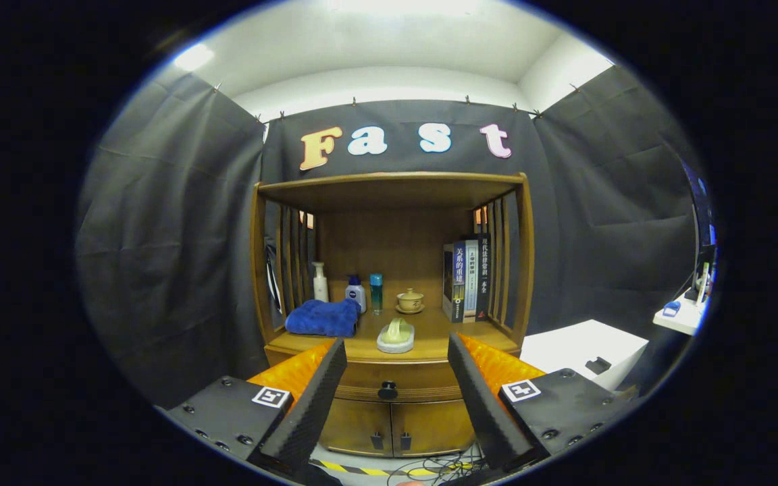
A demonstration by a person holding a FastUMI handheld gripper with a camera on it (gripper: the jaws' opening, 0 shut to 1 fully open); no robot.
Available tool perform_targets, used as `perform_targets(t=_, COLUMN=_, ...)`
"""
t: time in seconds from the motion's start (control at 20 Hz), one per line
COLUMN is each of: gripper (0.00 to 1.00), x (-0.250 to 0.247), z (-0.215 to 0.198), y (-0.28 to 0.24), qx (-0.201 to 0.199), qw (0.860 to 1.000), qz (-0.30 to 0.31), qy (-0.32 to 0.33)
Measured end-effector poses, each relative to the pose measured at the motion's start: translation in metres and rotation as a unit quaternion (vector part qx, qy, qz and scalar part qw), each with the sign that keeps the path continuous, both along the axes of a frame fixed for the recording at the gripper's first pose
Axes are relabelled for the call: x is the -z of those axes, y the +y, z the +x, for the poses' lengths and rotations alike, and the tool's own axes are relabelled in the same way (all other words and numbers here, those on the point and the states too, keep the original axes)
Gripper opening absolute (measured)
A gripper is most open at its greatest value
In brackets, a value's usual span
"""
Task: Pull open the drawer, take out the items inside it, and place them on the countertop above the cabinet.
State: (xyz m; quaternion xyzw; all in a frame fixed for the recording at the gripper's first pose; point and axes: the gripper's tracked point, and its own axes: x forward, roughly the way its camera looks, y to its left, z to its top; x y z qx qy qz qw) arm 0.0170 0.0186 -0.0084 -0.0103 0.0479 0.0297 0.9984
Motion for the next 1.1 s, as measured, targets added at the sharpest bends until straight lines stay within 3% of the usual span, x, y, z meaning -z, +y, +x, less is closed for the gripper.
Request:
perform_targets(t=0.25, gripper=0.98, x=-0.012, z=-0.039, y=-0.004, qx=-0.004, qw=1.0, qz=-0.02, qy=0.001)
perform_targets(t=0.55, gripper=0.98, x=-0.027, z=-0.073, y=-0.002, qx=-0.009, qw=1.0, qz=0.004, qy=-0.02)
perform_targets(t=1.1, gripper=0.98, x=-0.034, z=-0.084, y=0.006, qx=-0.027, qw=0.999, qz=0.007, qy=-0.037)
